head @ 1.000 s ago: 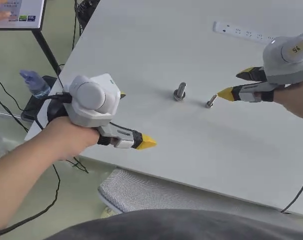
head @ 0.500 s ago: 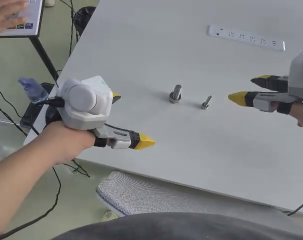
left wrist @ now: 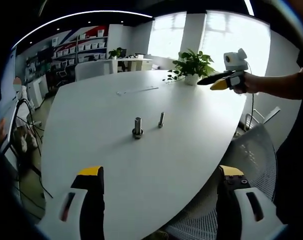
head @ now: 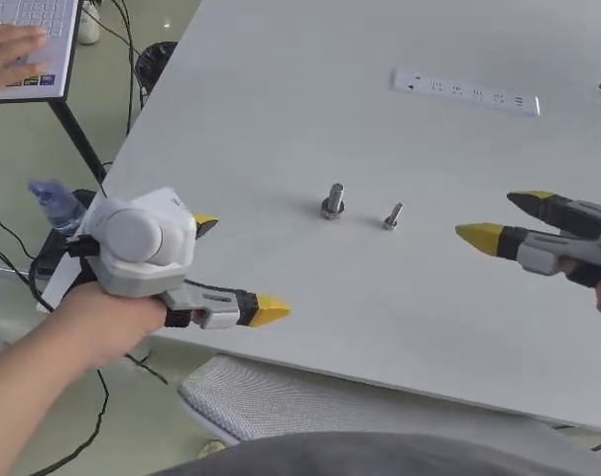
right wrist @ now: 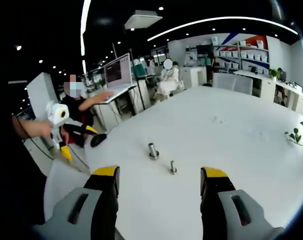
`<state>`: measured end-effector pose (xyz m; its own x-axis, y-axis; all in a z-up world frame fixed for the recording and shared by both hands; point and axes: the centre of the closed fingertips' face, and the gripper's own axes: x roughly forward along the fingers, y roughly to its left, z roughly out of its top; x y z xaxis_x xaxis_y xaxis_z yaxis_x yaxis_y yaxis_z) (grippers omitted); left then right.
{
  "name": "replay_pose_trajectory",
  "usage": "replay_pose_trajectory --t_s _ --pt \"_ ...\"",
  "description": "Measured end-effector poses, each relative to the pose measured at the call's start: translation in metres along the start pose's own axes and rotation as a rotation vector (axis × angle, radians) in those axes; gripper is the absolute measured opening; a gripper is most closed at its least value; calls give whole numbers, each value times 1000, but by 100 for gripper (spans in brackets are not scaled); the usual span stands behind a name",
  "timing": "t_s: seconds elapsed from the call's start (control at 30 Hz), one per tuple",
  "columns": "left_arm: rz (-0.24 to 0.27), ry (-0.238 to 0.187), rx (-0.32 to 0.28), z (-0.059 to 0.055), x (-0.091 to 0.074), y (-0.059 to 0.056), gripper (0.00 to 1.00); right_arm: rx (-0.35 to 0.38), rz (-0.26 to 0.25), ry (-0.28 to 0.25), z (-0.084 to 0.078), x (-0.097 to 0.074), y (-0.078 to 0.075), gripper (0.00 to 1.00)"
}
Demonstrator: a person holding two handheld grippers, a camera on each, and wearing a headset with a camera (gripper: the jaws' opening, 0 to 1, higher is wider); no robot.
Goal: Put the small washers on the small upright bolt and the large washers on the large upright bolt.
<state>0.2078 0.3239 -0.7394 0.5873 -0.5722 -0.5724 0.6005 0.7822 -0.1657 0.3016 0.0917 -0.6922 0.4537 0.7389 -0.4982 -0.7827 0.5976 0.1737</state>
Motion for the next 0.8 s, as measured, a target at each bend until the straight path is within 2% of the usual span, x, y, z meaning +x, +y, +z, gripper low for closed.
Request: replay_pose_trajectory --t_s 0.1,0.17,0.23,0.37,0.47,0.57,0.7,0.8 --pt "0 -20 -12 5 -2 -1 94 34 -4 -17 -7 -5 5 68" --pt "0 -35 -12 8 -3 -2 94 18 -9 -13 -14 -6 9 70" --pt "3 -34 -10 9 -2 -1 94 33 -14 15 -25 -7 12 71" --pt "-1 -45 -8 11 -2 -1 94 12 -23 3 -34 -10 22 78" --pt "-17 -72 -16 12 -2 -1 93 4 -23 1 -41 -11 27 82" --pt "-21 -59 5 11 -2 -2 93 -2 -29 20 -51 -11 30 85" --pt "-26 -70 -6 13 -3 -4 97 -2 -37 1 -54 -10 35 89" --pt "-20 -50 3 7 -2 -4 97 -18 -39 -5 -55 -10 38 93"
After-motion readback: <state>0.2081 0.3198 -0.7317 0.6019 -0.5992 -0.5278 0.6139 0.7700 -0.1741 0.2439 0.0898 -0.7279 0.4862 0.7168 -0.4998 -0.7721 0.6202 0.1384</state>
